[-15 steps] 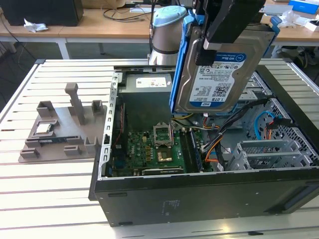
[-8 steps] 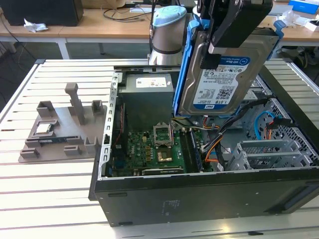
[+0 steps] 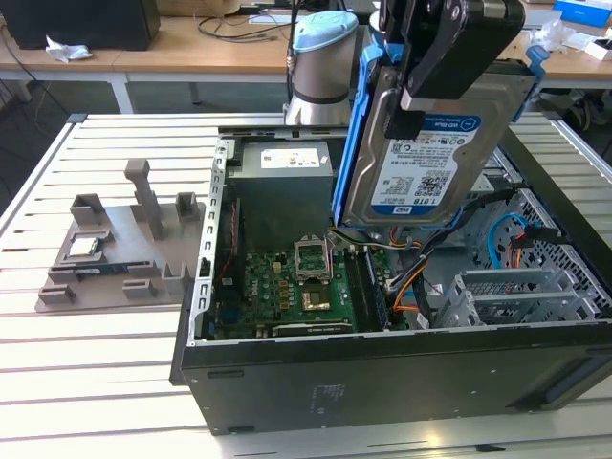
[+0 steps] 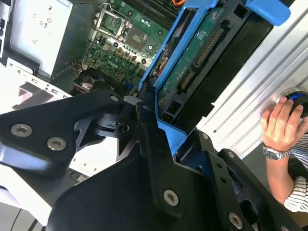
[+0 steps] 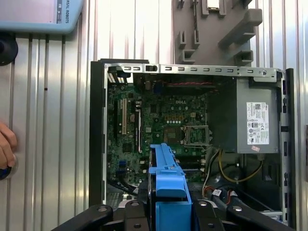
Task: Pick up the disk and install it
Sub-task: 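Pick up the disk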
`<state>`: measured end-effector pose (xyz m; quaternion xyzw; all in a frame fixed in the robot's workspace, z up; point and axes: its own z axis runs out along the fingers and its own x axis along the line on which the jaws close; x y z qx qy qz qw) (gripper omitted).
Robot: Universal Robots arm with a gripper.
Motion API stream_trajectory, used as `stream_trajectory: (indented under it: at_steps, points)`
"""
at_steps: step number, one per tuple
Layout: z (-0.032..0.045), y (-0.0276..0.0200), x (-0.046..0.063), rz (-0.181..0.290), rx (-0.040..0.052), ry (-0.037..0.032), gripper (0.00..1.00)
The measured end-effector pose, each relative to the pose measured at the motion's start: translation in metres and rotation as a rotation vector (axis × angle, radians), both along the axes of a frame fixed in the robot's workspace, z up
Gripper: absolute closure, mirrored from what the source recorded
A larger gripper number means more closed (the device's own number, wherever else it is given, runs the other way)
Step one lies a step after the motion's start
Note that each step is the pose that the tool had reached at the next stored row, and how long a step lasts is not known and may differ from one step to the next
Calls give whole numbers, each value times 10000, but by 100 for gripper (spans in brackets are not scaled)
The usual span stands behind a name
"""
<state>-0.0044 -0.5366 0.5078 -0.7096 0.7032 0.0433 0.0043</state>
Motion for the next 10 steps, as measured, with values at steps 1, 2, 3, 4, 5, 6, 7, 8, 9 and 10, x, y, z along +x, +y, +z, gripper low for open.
stream_trajectory:
  at_steps: [1,2,3,4,5,6,7,8,9,10]
  points:
    - [-3,-5,0,0,1,0,63]
    - [-7,-10,0,0,1,-1,63]
    - [-10,-16,0,0,0,0,63]
    - [-13,-21,0,0,0,0,63]
    - [-18,-29,1,0,0,0,63]
    - [-21,-35,1,0,-1,0,63]
    - [-25,-43,1,0,-1,0,63]
    - [-28,-49,1,0,-1,0,63]
    - [-33,-57,2,0,0,0,63]
    - [-38,-67,2,0,0,0,63]
